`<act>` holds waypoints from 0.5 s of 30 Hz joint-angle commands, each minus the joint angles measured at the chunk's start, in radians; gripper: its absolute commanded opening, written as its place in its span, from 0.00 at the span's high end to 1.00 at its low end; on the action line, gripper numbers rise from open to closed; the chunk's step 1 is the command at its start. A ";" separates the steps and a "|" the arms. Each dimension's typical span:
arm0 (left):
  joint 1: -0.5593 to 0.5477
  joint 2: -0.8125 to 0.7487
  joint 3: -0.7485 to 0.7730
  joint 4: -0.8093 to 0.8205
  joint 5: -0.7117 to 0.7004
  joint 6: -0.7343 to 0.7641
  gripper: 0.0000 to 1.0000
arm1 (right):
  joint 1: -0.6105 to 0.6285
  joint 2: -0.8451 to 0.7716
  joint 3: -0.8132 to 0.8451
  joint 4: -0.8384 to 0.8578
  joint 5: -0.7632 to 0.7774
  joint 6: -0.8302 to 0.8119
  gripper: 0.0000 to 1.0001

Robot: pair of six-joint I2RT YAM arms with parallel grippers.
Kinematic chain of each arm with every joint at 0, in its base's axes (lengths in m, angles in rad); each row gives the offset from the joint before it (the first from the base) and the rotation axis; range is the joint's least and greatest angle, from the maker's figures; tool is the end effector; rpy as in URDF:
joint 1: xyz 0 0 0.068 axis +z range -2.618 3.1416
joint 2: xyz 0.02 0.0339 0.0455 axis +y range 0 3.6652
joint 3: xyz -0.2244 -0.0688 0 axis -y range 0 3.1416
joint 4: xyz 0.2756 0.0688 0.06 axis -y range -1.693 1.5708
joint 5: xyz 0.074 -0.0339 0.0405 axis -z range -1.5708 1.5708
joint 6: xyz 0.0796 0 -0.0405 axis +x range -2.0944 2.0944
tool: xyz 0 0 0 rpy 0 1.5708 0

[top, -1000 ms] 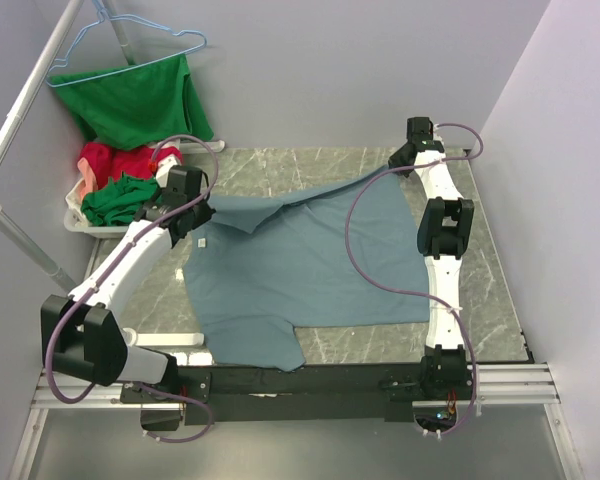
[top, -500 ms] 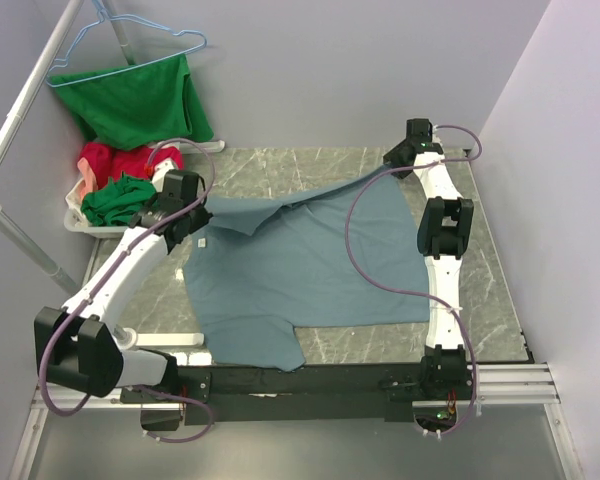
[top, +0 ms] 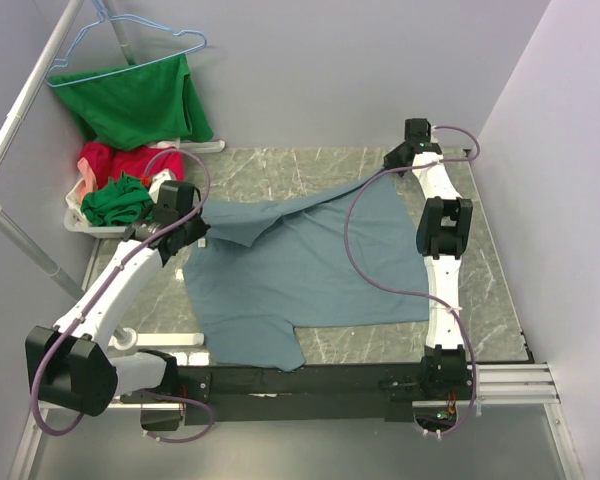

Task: Fold and stack the t-shirts
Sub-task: Fold the tshirt

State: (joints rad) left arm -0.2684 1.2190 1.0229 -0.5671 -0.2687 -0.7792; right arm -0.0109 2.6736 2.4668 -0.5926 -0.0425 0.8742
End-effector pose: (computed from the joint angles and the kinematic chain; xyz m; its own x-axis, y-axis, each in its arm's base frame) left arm 0.3273 -0.0681 0.2251 -0.5239 -0.5586 -0.6431 -0.4180 0.8264 -0.3772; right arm 0.6093 -0.0033 0.1068 -0.4743 0.7716 -0.4239 0.5379 0.6352 0.5543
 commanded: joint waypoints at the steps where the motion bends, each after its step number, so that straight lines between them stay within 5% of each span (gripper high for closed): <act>1: -0.003 -0.015 0.023 -0.002 -0.013 0.006 0.99 | 0.006 -0.040 -0.026 0.004 0.027 -0.007 1.00; 9: -0.003 0.048 0.089 -0.004 -0.088 -0.032 0.99 | 0.000 -0.224 -0.185 -0.010 0.112 -0.043 1.00; 15: 0.001 0.235 0.285 0.016 -0.159 -0.046 0.99 | -0.063 -0.371 -0.256 0.005 0.133 -0.043 1.00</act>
State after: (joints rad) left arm -0.2680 1.3762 1.1877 -0.5953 -0.3500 -0.8093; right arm -0.0208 2.4668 2.2211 -0.6151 0.0406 0.8463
